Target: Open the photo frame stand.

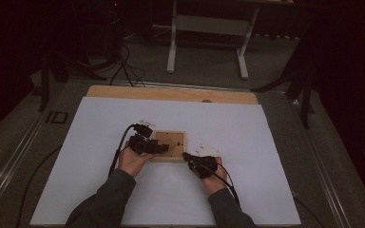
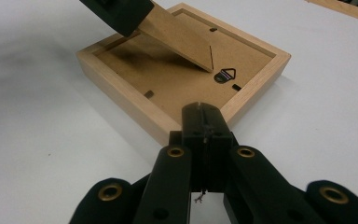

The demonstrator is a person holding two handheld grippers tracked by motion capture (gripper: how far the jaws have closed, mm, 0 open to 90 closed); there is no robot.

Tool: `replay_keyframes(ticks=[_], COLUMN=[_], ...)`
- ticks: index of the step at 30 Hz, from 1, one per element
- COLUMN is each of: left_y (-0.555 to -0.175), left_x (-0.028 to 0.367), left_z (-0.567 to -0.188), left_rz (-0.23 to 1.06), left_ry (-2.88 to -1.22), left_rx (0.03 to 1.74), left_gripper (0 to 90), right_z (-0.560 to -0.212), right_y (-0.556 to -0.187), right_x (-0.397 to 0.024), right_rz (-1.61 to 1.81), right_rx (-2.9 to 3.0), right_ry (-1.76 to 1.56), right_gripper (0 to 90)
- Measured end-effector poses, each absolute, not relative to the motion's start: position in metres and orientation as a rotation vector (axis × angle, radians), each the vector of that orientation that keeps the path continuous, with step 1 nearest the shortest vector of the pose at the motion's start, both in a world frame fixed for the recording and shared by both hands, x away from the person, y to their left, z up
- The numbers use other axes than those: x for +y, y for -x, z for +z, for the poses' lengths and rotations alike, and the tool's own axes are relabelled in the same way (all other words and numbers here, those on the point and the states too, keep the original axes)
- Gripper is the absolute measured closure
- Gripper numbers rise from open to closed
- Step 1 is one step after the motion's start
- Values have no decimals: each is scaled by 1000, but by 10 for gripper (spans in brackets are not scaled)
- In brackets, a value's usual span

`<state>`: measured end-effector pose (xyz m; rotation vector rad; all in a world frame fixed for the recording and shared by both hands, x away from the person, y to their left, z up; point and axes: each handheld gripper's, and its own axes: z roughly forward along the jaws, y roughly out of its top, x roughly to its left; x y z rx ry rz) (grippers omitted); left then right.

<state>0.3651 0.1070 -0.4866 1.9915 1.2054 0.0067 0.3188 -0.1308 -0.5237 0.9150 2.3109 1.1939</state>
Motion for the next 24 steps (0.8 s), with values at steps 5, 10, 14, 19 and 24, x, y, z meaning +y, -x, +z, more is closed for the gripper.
replay_keyframes(ticks=[5,10,14,19,24], left_y=[-369,-372,-374,-375,-376], left_x=[109,108,108,107,107], left_z=[-489,-491,-493,-494,-493], left_rz=[-48,-75,-82,-95,-94], left_ry=[-1961,-1951,-1956,-1962,-1978], left_rx=[1227,1250,1258,1263,1268], left_gripper=[488,493,509,540,547], right_z=[-524,-524,-524,-524,-524], right_y=[-319,-319,-319,-319,-319], right_x=[-131,-131,-131,-131,-131], right_rz=[1194,1195,1195,1197,1197], right_rx=[2311,2311,2309,2311,2310], right_ry=[-915,-914,-913,-915,-914], right_gripper=[895,895,895,895,894])
